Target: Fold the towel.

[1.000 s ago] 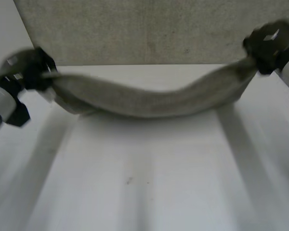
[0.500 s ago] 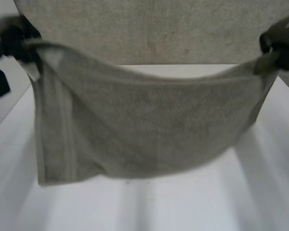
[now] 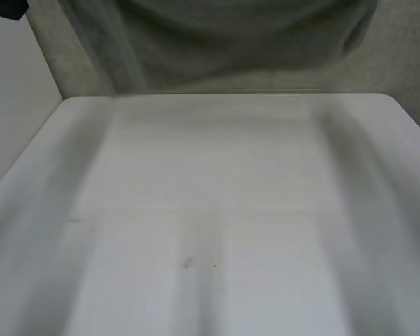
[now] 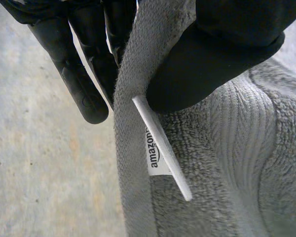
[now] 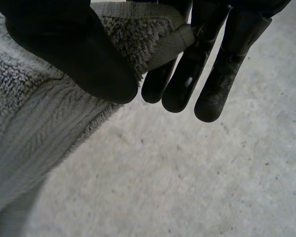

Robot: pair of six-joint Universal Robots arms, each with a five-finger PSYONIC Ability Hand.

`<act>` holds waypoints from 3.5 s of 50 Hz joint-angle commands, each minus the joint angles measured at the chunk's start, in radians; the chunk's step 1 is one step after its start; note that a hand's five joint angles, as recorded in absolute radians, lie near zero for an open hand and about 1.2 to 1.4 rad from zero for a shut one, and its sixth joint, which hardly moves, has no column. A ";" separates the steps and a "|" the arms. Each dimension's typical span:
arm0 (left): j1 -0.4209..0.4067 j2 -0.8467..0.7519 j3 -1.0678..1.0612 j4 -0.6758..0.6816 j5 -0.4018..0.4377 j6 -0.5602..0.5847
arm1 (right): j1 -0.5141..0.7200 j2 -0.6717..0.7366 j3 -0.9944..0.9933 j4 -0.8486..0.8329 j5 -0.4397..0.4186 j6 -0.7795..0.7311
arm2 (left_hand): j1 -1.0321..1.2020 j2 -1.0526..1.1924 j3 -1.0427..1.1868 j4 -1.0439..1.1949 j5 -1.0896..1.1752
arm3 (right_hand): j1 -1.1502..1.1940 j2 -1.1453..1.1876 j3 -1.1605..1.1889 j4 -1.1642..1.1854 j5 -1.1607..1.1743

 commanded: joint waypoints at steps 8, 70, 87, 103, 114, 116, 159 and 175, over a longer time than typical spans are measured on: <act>0.054 0.049 -0.542 0.029 0.029 -0.070 | 0.001 -0.053 0.528 0.184 -0.088 -0.130 | 0.195 0.178 0.178 0.178 0.185 | 0.013 0.184 0.182 0.179 0.190; 0.169 0.220 -1.229 0.186 0.333 0.300 | -0.163 -0.220 1.226 0.008 -0.114 -0.365 | 0.195 0.178 0.178 0.178 0.185 | 0.013 0.184 0.182 0.179 0.190; 0.116 -0.047 -0.962 0.187 0.193 0.243 | -0.114 -0.169 1.155 -0.080 -0.089 -0.204 | 0.195 0.178 0.178 0.178 0.185 | -0.796 -0.626 -0.628 -0.630 -0.619; 0.093 0.085 -1.102 0.197 0.196 0.237 | -0.098 -0.528 1.559 0.046 -0.230 -0.077 | 0.195 0.178 0.178 0.178 0.185 | -0.841 -0.670 -0.672 -0.674 -0.663; 0.087 0.104 -1.134 0.198 0.195 0.208 | -0.042 -0.619 1.802 -0.057 -0.215 -0.029 | 0.195 0.178 0.178 0.178 0.185 | -0.843 -0.673 -0.675 -0.677 -0.666; 0.087 0.108 -1.136 0.200 0.195 0.208 | -0.036 -0.623 1.819 -0.058 -0.217 -0.028 | 0.195 0.178 0.178 0.178 0.185 | -0.843 -0.673 -0.675 -0.677 -0.666; 0.084 0.113 -1.140 0.198 0.192 0.186 | -0.034 -0.553 1.954 -0.431 -0.137 -0.043 | 0.195 0.178 0.178 0.178 0.185 | -0.234 -0.063 -0.065 -0.067 -0.056; 0.082 0.105 -1.113 0.217 0.192 0.188 | -0.058 -0.544 1.717 -0.347 -0.149 -0.146 | 0.195 0.178 0.178 0.178 0.185 | 0.013 0.184 0.182 0.179 0.190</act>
